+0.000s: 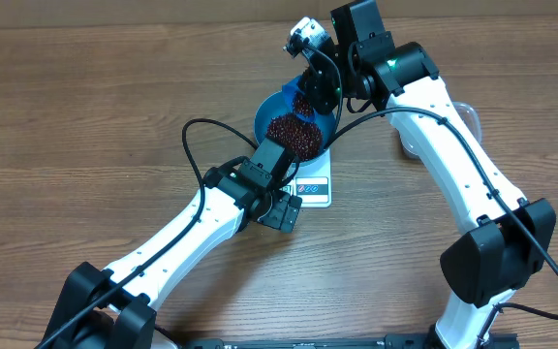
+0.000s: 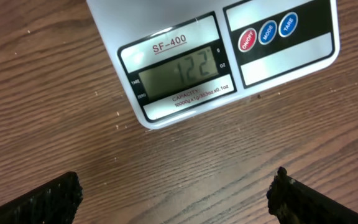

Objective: Scoop item into bowl and weigh 150g on scale
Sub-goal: 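Hold the tilted scoop over the bowl, shaking beans out gradually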

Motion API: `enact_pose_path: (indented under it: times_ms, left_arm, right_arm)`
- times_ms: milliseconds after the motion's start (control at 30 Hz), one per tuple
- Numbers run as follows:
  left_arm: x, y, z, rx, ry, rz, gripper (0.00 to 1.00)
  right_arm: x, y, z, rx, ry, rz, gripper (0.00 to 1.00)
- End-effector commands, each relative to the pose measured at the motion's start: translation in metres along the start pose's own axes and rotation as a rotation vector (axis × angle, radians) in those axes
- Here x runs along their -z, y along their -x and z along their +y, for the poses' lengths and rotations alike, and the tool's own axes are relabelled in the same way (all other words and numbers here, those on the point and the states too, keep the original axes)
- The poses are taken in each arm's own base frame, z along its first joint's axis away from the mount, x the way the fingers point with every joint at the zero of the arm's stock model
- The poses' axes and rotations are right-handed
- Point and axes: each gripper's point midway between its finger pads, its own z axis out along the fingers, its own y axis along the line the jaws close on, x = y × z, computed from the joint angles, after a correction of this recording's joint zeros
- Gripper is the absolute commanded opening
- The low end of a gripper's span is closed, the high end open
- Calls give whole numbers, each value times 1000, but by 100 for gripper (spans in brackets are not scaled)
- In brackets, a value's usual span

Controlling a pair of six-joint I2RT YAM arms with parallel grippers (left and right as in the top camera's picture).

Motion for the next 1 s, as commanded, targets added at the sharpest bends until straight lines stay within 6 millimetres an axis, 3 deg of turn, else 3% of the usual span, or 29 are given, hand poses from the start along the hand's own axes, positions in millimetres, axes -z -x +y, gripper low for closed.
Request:
enact_pose_path:
  times_ms: [0,967]
  left_arm:
    - [1,0,0,-26,9,-8,99]
    - [1,0,0,-26,9,-8,100]
  right_arm:
    - [25,19,11,34,-1,-57,4]
    - [25,20,4,59,-46,-53,4]
